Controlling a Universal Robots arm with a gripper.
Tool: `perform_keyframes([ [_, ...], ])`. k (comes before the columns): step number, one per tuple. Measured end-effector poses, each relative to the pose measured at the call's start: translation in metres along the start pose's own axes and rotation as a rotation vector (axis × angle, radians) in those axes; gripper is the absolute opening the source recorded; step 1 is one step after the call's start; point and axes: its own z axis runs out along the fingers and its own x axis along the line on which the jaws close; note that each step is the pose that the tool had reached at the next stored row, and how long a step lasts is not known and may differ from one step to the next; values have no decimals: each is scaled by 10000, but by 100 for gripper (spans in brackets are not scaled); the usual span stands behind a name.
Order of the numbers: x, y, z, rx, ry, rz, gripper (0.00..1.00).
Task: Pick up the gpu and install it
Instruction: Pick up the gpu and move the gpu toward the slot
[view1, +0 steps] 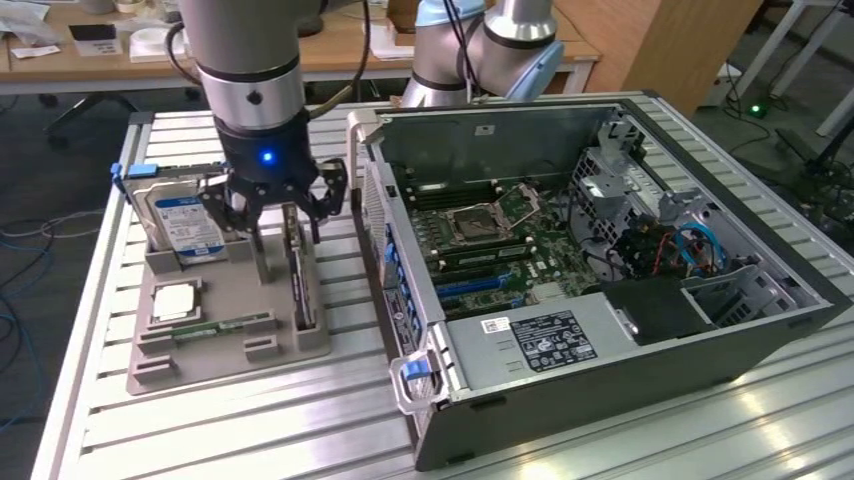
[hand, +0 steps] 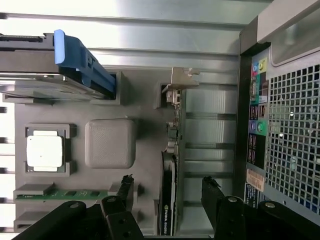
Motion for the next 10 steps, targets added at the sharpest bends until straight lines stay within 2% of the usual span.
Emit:
perform_keyframes([
  [10,-18,-19,149,0,0,0,66],
])
